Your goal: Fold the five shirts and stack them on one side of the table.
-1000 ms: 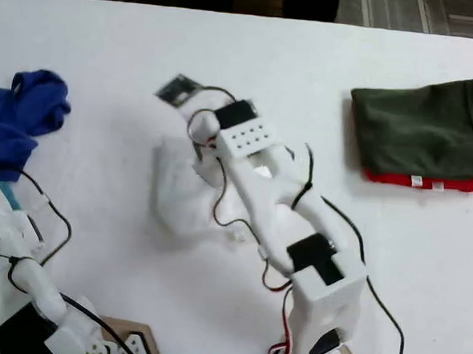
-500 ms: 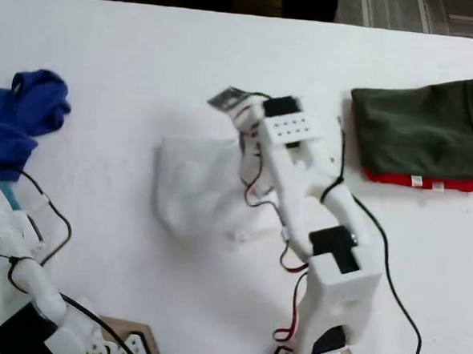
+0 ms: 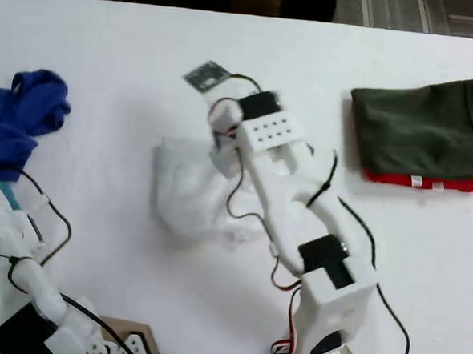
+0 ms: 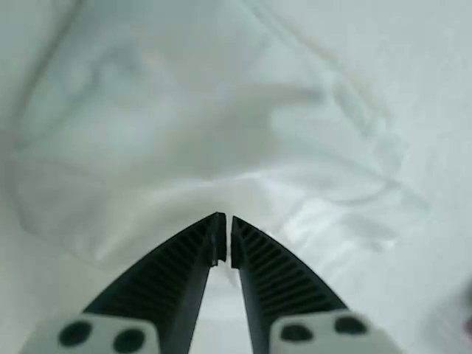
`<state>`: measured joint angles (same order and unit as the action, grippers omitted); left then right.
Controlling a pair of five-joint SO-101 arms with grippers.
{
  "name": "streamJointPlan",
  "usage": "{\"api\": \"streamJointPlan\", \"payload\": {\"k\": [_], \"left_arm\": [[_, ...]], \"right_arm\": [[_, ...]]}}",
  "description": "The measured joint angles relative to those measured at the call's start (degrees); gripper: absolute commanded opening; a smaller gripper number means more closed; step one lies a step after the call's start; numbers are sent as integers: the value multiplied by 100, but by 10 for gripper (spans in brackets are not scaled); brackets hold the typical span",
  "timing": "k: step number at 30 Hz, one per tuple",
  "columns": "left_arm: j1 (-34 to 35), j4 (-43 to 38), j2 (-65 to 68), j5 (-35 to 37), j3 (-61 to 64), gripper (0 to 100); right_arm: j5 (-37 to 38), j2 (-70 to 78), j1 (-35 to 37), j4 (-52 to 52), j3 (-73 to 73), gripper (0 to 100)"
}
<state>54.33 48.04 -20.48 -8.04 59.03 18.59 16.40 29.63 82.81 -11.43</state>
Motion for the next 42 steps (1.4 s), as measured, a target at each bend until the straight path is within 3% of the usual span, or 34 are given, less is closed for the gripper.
{"api": "streamJointPlan", "payload": {"k": [8,12,17,25,32,35,40,42], "left_arm": [[0,0,0,0,0,26],[0,0,0,0,0,26],[0,0,0,0,0,26],[0,0,0,0,0,26],[0,0,0,0,0,26],[0,0,0,0,0,26],[0,0,0,0,0,26],[0,0,0,0,0,26]], "right_arm": [[-88,545,167,316,0,21],[-53,571,-158,1002,0,21],[510,571,-677,1635,9,21],[1108,571,-932,1688,853,21],[1152,-369,-1020,1591,510,21],[774,-712,-1178,1064,229,36],[-563,-651,-1284,-62,264,223],[-949,-360,-1257,-325,264,230]]}}
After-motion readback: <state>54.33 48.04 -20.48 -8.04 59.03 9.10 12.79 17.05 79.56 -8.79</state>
